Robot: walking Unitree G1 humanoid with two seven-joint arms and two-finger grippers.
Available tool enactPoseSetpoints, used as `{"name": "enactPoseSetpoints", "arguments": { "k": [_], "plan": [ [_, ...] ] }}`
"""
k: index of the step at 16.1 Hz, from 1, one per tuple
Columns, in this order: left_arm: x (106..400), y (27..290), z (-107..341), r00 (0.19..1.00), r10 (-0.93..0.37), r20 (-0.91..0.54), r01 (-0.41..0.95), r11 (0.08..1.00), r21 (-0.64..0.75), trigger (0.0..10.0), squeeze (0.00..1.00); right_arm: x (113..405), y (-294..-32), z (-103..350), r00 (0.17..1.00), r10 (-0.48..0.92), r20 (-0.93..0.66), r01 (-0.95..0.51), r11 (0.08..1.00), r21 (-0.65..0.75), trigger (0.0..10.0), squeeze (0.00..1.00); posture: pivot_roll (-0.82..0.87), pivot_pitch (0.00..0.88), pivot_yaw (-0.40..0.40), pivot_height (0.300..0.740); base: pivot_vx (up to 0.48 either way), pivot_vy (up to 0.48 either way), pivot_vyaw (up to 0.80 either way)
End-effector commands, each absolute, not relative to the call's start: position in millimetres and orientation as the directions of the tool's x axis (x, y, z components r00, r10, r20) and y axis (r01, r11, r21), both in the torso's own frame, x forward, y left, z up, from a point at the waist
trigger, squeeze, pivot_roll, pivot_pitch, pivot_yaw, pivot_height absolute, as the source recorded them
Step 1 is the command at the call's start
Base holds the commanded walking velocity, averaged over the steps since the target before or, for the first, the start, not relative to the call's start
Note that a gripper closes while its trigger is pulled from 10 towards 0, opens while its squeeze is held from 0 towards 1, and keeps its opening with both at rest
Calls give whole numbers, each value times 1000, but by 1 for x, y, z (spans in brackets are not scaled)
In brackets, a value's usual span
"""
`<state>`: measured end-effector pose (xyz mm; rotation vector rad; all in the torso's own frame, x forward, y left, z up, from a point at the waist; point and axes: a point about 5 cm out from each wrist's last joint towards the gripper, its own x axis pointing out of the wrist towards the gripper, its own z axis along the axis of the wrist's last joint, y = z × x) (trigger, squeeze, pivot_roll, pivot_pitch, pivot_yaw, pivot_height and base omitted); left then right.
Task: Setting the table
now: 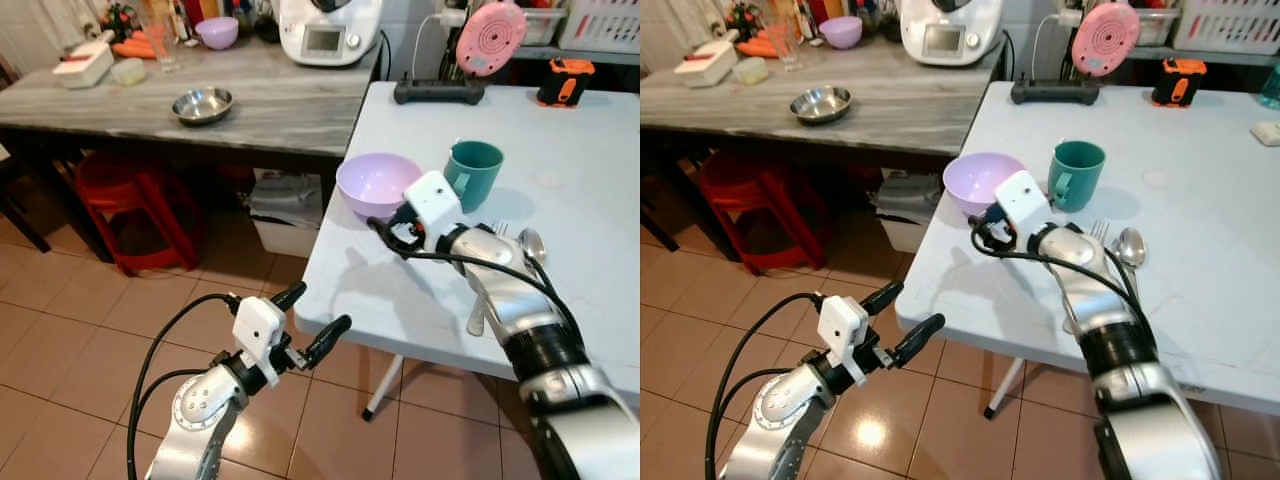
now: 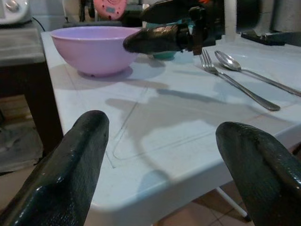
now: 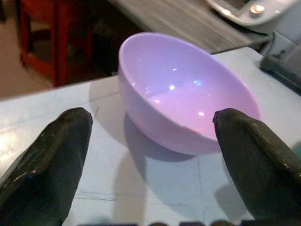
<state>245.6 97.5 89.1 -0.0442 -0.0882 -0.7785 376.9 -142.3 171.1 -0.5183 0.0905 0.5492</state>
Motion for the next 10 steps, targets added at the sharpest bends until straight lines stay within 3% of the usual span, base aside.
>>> {"name": "enactPoseSetpoints", "arguments": {
  "k": [1, 6, 8, 10],
  "plan": [
    [242, 100, 90, 707, -702, 88, 705, 709, -7, 10000, 0, 383, -140, 179, 828, 507, -239, -550, 654, -519, 10000, 0, -36, 130, 68, 740, 0, 0, 0],
    [243, 99, 95, 720, -686, 102, 691, 722, -22, 10000, 0, 390, -143, 182, 810, 520, -272, -547, 501, -671, 10000, 0, -18, 125, 86, 740, 0, 0, 0],
    [246, 99, 97, 740, -664, 109, 670, 741, -38, 10000, 0, 391, -144, 177, 813, 508, -285, -545, 491, -680, 10000, 0, -17, 116, 88, 740, 0, 0, 0],
    [256, 103, 98, 806, -585, 89, 589, 808, -23, 10000, 0, 389, -142, 179, 826, 531, -189, -517, 578, -632, 10000, 0, -7, 99, 78, 740, 0, 0, 0]
  ]
}}
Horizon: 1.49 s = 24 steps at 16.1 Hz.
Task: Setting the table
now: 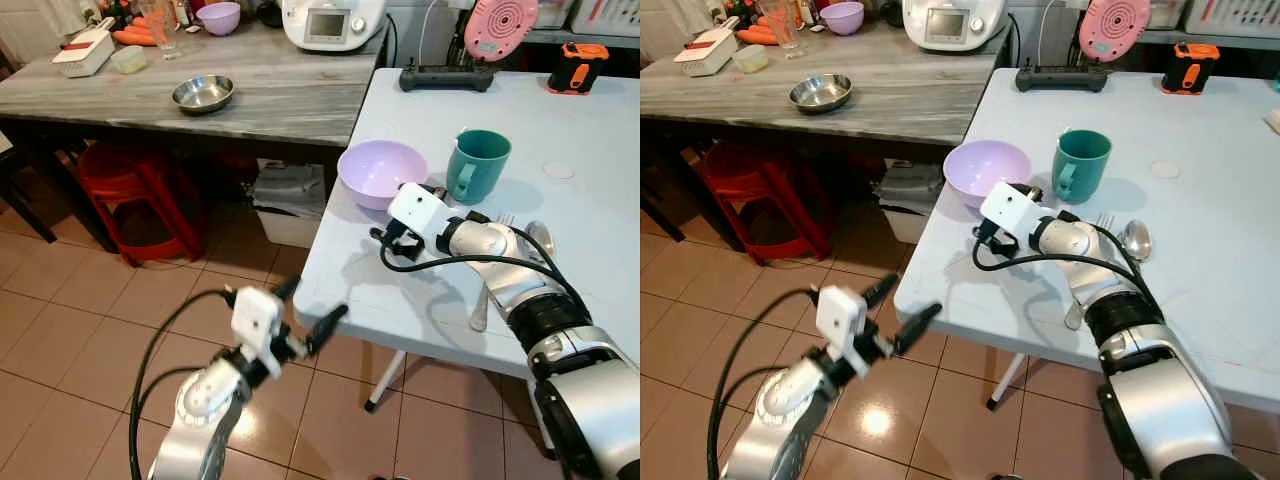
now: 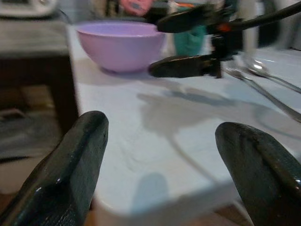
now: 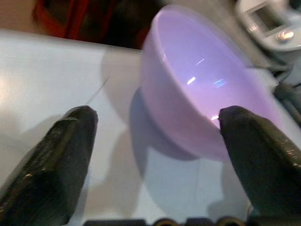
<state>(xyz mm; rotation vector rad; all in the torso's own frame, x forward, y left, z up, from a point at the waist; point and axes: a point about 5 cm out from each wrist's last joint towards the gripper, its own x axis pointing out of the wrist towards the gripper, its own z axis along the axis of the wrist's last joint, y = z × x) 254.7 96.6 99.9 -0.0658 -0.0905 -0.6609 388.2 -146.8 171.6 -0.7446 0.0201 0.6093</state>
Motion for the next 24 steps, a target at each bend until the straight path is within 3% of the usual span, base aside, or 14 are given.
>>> {"name": "enactPoseSetpoints", "arguments": {
  "k": [1, 3, 5, 7, 9, 11, 24],
  "plan": [
    [258, 106, 100, 822, -562, 93, 565, 825, -14, 10000, 0, 388, -143, 182, 835, 534, -133, -496, 625, -603, 10000, 0, -6, 94, 76, 740, 0, 0, 0],
    [268, 121, 106, 892, -436, 117, 442, 896, -30, 10000, 0, 374, -154, 186, 868, 494, 58, -385, 741, -551, 10000, 0, -6, 87, 76, 740, 0, 0, 0],
    [272, 128, 107, 921, -373, 117, 378, 925, -25, 10000, 0, 358, -166, 185, 884, 429, 188, -272, 797, -539, 10000, 0, -28, 79, 96, 740, 0, 0, 0],
    [273, 126, 110, 913, -389, 123, 397, 917, -49, 10000, 0, 340, -177, 185, 904, 309, 296, -156, 883, -443, 10000, 0, -42, 76, 107, 740, 0, 0, 0],
    [274, 123, 115, 894, -425, 140, 435, 899, -47, 10000, 0, 319, -183, 172, 933, 198, 301, -90, 937, -338, 10000, 0, -61, 74, 134, 740, 0, 0, 0],
    [280, 120, 120, 883, -442, 157, 454, 889, -54, 10000, 0, 308, -185, 160, 947, 169, 273, -75, 943, -326, 10000, 0, -74, 73, 148, 740, 0, 0, -800],
    [276, 119, 116, 880, -450, 152, 462, 885, -54, 10000, 0, 308, -172, 176, 937, 228, 264, -124, 925, -359, 10000, 0, -57, 60, 120, 740, 366, 0, 0]
  ]
}}
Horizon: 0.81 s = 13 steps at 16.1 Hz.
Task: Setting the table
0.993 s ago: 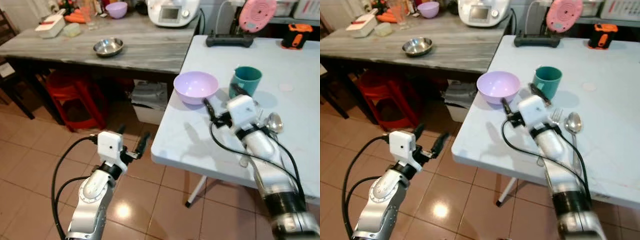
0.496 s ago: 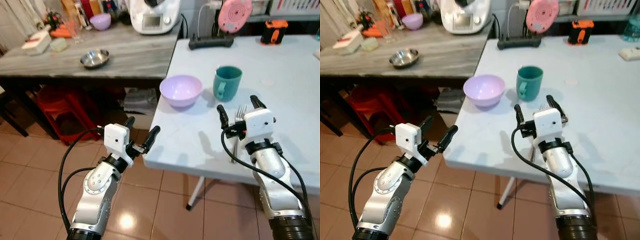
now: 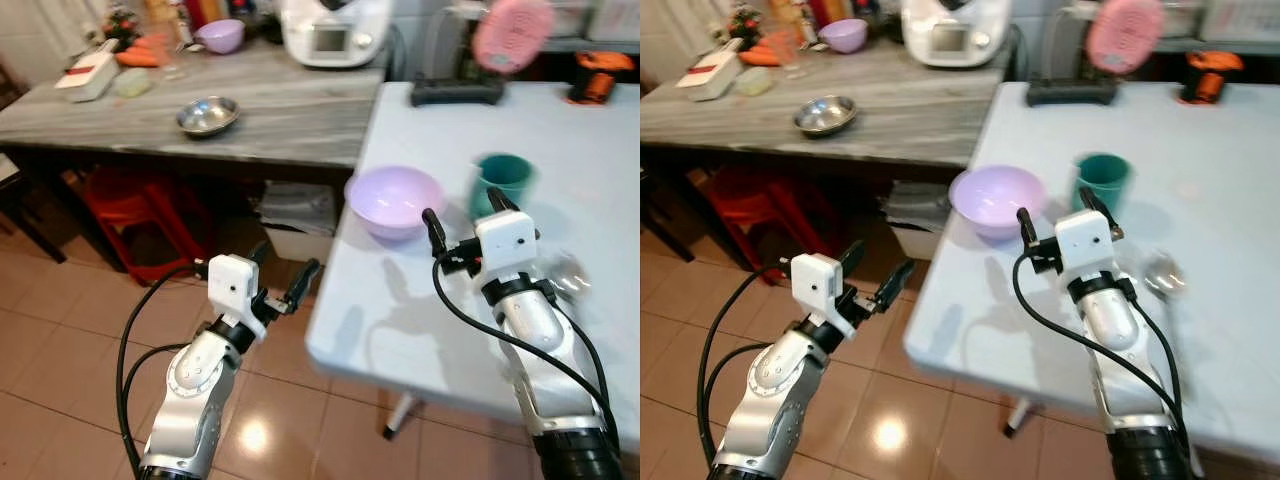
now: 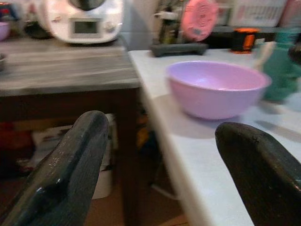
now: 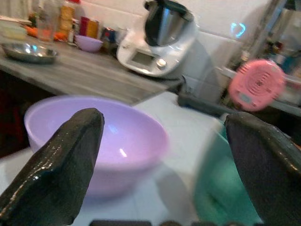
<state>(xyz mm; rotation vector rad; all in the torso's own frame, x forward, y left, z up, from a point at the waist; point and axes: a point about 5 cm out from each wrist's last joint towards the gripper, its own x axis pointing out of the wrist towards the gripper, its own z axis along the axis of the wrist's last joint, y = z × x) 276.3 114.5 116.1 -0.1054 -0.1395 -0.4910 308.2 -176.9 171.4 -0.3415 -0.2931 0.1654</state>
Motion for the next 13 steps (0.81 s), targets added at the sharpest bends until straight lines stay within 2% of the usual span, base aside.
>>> {"name": "enactPoseSetpoints", "arguments": {
  "k": [1, 3, 6, 11, 13],
  "plan": [
    [275, 119, 115, 880, -450, 151, 462, 885, -54, 10000, 0, 308, -172, 176, 937, 229, 263, -125, 925, -360, 10000, 0, -58, 61, 119, 740, 375, 0, 0],
    [274, 119, 115, 882, -448, 148, 460, 886, -57, 10000, 0, 308, -172, 175, 938, 232, 257, -129, 923, -362, 10000, 0, -58, 61, 119, 740, 343, 0, 0],
    [272, 121, 111, 889, -437, 135, 448, 892, -64, 10000, 0, 307, -171, 174, 939, 238, 249, -136, 921, -365, 10000, 0, -60, 60, 119, 740, 0, 0, 0],
    [263, 130, 101, 863, -497, 87, 500, 866, -13, 10000, 0, 306, -169, 173, 939, 250, 237, -152, 917, -369, 10000, 0, -61, 55, 112, 740, 0, 0, 0],
    [259, 131, 101, 835, -543, 87, 547, 836, -37, 10000, 0, 305, -167, 173, 934, 271, 233, -168, 908, -383, 10000, 0, -61, 54, 110, 740, 0, 0, 0]
  ]
}}
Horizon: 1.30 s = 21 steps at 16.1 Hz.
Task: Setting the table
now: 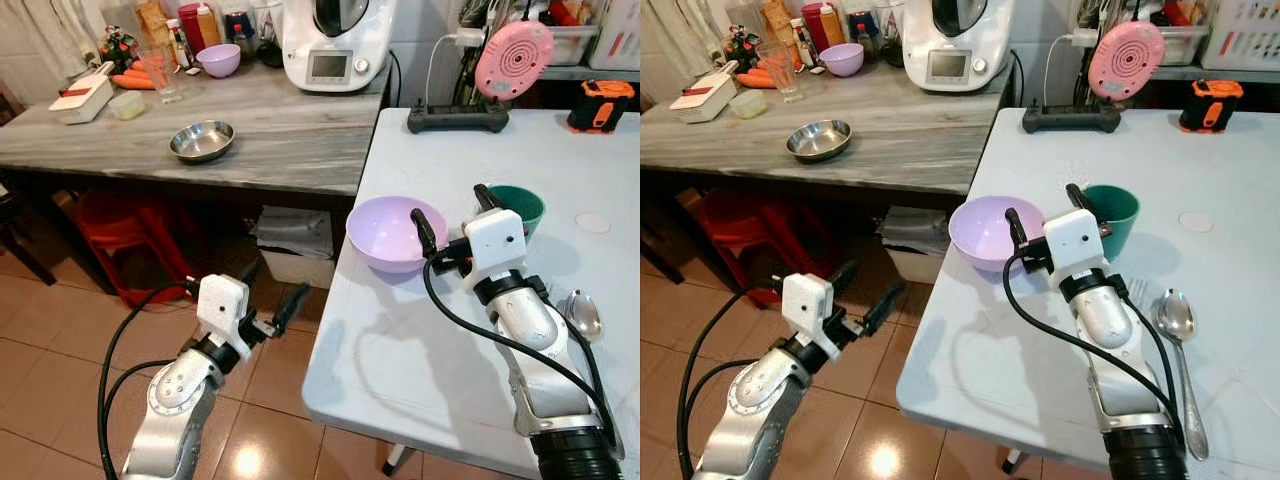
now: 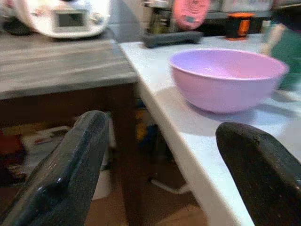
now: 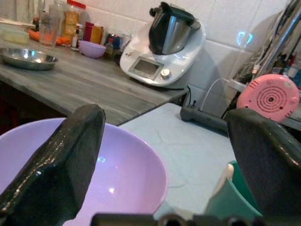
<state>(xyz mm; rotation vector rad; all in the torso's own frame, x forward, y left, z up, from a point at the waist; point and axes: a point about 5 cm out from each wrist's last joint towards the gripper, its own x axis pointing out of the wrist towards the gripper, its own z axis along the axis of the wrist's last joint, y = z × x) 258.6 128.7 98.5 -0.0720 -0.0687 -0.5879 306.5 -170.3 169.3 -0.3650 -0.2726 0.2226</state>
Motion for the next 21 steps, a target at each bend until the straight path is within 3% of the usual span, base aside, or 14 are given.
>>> {"name": "enactPoseSetpoints", "arguments": {
  "k": [1, 2, 4, 6, 7, 10, 15, 16, 17, 21],
  "plan": [
    [251, 131, 102, 772, -630, 87, 635, 771, -48, 10000, 0, 303, -157, 172, 907, 369, 202, -265, 874, -406, 10000, 0, -61, 54, 108, 740, 0, 0, 0],
    [249, 131, 102, 755, -650, 86, 654, 755, -45, 10000, 0, 303, -155, 172, 897, 398, 191, -295, 862, -412, 10000, 0, -62, 53, 109, 740, 0, 0, 0],
    [243, 133, 102, 698, -713, 63, 715, 699, -12, 10000, 0, 293, -133, 168, 781, 623, 43, -531, 699, -479, 10000, 0, -66, 57, 108, 740, 0, 0, 0],
    [244, 135, 101, 695, -717, 54, 718, 696, 8, 10000, 0, 285, -125, 161, 699, 713, -65, -627, 566, -535, 10000, 0, -66, 57, 108, 740, 0, 0, 0],
    [244, 136, 102, 691, -720, 56, 721, 692, 2, 10000, 0, 286, -128, 155, 687, 714, -131, -638, 508, -580, 10000, 0, -65, 56, 106, 740, 0, 0, 0],
    [240, 132, 103, 668, -741, 68, 743, 669, -9, 10000, 0, 300, -146, 150, 741, 639, -207, -602, 495, -626, 10000, 0, -63, 56, 105, 740, 0, 0, 0],
    [241, 130, 104, 648, -758, 69, 761, 649, -11, 10000, 0, 322, -162, 153, 761, 583, -285, -583, 421, -695, 10000, 0, -62, 56, 104, 740, 0, 0, 0],
    [242, 129, 105, 641, -764, 69, 767, 642, -11, 10000, 0, 328, -165, 151, 761, 570, -310, -586, 400, -704, 1176, 0, -60, 57, 102, 740, 0, 0, 0],
    [241, 128, 106, 635, -770, 67, 772, 636, -14, 10000, 0, 331, -167, 149, 760, 564, -323, -589, 387, -709, 0, 0, -60, 57, 102, 740, 0, 0, 0],
    [237, 126, 104, 621, -782, 57, 784, 621, -18, 10000, 0, 337, -166, 145, 749, 565, -346, -599, 353, -719, 0, 0, -51, 56, 105, 740, 0, 0, 0]
  ]
}}
